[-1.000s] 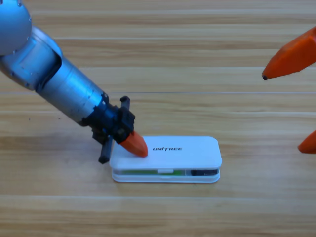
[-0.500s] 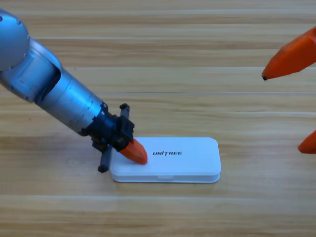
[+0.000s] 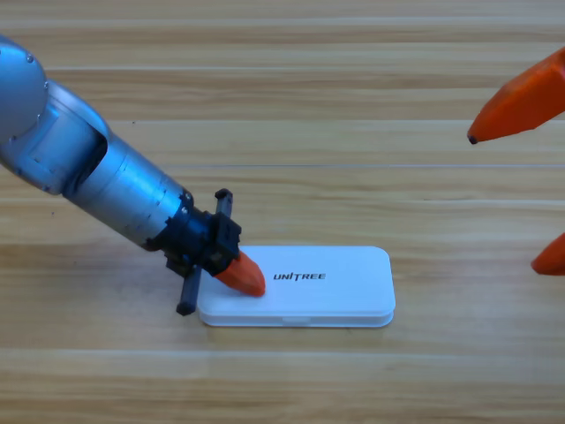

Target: Clean up eraser and pencils

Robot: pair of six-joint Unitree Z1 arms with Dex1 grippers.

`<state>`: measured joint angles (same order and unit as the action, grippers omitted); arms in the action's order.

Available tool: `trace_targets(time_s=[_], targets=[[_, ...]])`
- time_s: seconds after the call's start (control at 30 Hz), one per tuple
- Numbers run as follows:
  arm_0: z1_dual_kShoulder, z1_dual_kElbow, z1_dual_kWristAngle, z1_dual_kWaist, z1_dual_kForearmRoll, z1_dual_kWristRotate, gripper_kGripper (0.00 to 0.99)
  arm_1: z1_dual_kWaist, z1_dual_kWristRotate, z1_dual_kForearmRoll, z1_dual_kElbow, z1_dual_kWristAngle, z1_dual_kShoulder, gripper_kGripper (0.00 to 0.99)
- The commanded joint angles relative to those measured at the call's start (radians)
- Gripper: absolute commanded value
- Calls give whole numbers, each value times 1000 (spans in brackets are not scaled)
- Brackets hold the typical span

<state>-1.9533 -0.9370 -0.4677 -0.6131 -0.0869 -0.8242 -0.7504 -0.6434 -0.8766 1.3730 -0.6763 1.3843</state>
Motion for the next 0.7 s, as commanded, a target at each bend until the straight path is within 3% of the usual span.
trace_targets(time_s=[0.03,0.13,0.17,0.2,0.3,0.5,0.7], targets=[[-55,24,32,-23,-24,28,0,-26,7,18,-34,-22,56,956],[13,-66,32,-22,-152,66,0,-27,7,18,-34,-22,56,956],[45,-101,26,-22,-203,80,166,-26,7,18,-34,-22,56,956],[83,-134,24,-22,-248,100,403,-26,7,18,-34,-22,56,956],[208,-229,27,1,-364,148,853,-26,7,18,-34,-22,56,956],[505,-287,31,18,-468,223,943,-27,7,18,-34,-22,58,956],[722,-330,-20,15,-643,235,966,-27,7,18,-34,-22,61,956]])
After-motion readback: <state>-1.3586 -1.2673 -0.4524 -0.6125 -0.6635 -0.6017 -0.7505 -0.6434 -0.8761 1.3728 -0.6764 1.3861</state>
